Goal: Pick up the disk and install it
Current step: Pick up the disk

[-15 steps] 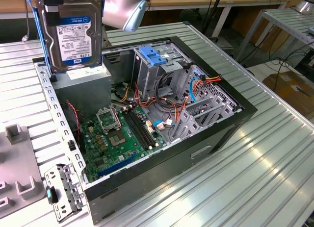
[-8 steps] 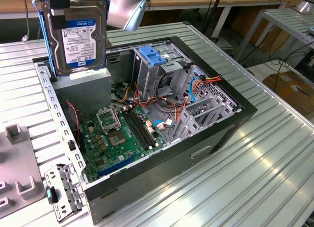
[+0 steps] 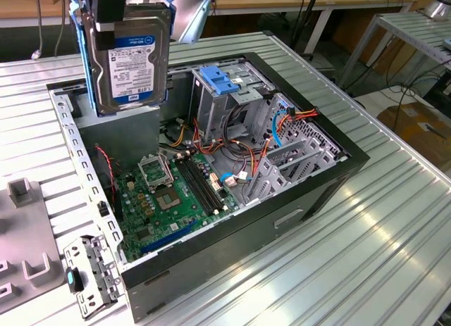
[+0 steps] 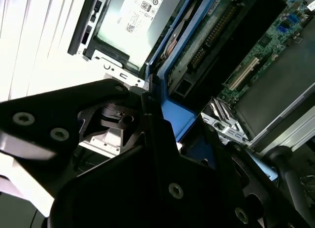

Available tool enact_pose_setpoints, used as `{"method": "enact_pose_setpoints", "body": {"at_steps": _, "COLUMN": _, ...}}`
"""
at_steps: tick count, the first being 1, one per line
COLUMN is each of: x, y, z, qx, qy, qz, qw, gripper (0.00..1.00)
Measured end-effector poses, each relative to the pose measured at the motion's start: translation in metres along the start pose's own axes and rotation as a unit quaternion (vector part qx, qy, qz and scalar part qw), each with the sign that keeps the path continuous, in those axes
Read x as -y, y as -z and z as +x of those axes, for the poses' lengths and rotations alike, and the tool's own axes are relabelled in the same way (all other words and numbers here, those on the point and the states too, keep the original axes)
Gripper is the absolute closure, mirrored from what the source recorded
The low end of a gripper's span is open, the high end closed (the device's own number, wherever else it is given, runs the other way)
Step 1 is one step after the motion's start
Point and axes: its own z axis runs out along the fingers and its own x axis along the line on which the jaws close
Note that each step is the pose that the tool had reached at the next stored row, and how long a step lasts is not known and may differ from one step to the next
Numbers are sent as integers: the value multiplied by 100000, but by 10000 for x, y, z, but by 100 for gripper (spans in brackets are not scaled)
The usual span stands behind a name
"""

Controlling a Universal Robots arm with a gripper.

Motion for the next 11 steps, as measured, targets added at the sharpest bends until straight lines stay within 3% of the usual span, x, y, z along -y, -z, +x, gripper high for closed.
{"method": "enact_pose_setpoints", "body": {"at_steps": 3, "x": 67, "y": -12, "z": 11, "qx": -147, "qy": 2, "qz": -1, "qw": 100000, "gripper": 63}}
{"method": "enact_pose_setpoints", "body": {"at_steps": 11, "x": 344, "y": -52, "z": 17, "qx": -536, "qy": -2, "qz": 9, "qw": 99999, "gripper": 63}}
